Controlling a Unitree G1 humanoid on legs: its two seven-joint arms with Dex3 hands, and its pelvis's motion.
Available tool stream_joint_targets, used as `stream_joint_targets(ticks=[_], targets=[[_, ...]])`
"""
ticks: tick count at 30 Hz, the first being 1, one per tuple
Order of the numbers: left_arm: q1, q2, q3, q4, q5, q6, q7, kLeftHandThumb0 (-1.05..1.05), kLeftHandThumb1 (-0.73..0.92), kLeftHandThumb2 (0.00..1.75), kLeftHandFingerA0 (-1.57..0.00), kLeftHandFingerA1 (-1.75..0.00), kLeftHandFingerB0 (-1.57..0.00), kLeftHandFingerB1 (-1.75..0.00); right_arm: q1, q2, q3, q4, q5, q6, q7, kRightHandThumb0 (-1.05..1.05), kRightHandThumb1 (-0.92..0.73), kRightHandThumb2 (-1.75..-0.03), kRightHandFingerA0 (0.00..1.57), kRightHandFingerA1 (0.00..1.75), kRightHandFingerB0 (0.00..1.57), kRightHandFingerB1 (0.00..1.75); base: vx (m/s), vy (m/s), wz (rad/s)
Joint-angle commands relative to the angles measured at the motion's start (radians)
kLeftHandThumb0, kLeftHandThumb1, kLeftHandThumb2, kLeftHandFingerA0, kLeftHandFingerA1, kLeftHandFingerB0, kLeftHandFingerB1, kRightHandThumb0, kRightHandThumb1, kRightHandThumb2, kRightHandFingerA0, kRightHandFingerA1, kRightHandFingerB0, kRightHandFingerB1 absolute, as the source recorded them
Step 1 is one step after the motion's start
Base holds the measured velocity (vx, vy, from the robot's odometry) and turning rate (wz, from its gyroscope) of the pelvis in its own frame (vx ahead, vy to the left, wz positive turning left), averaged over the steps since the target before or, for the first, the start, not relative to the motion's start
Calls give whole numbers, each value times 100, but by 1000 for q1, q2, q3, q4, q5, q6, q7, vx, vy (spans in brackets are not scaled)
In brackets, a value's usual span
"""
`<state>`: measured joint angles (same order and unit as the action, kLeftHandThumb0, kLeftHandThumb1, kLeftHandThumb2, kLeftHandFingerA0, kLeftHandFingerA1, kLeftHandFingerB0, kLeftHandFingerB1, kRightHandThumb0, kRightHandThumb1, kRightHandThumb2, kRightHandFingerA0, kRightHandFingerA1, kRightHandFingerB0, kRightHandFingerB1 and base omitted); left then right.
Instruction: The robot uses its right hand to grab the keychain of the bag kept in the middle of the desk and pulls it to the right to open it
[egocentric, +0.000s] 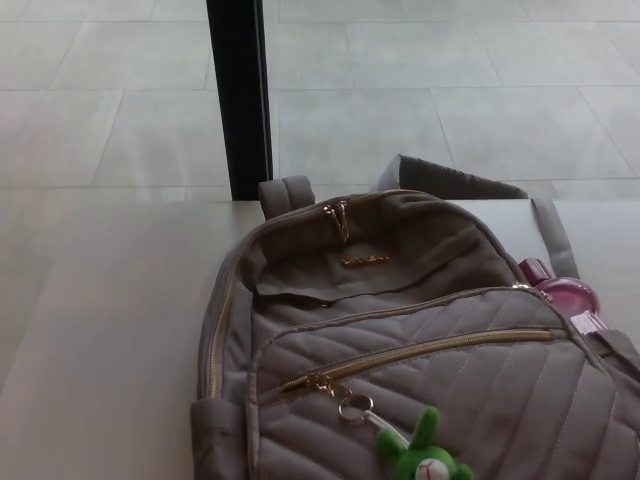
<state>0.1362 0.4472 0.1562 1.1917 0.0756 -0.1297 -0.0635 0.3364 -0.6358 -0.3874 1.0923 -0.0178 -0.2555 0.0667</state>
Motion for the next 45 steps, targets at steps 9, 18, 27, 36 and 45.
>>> stream_joint_targets(ticks=[9,18,27,36,45], targets=[[-34,35,5,48,0,-69,5,-59,42,81,-66,-73,-45,-54,-176,-79,-328,-519,377,141,184,-90,-52,-91,59,85,7,47,0,0,0],[-34,40,9,44,-4,-67,2,-56,52,56,-80,-83,-52,-42,-210,-62,-268,-1199,518,255,169,-82,-49,-90,23,52,11,45,0,0,0],[-34,35,-2,48,8,-86,8,-56,54,57,-71,-70,-52,-42,-138,-64,120,-1743,397,265,222,-72,-42,-81,22,49,14,41,0,0,0],[-41,30,15,43,-13,-55,-7,-53,53,56,-70,-74,-52,-41,-84,-67,339,-1849,38,151,333,-76,-45,-87,25,60,13,47,0,0,0],[-35,37,9,44,-5,-69,-3,-57,42,82,-64,-72,-43,-53,-58,-74,433,-1869,-29,136,367,-76,-60,-59,30,55,26,35,0,0,0]])
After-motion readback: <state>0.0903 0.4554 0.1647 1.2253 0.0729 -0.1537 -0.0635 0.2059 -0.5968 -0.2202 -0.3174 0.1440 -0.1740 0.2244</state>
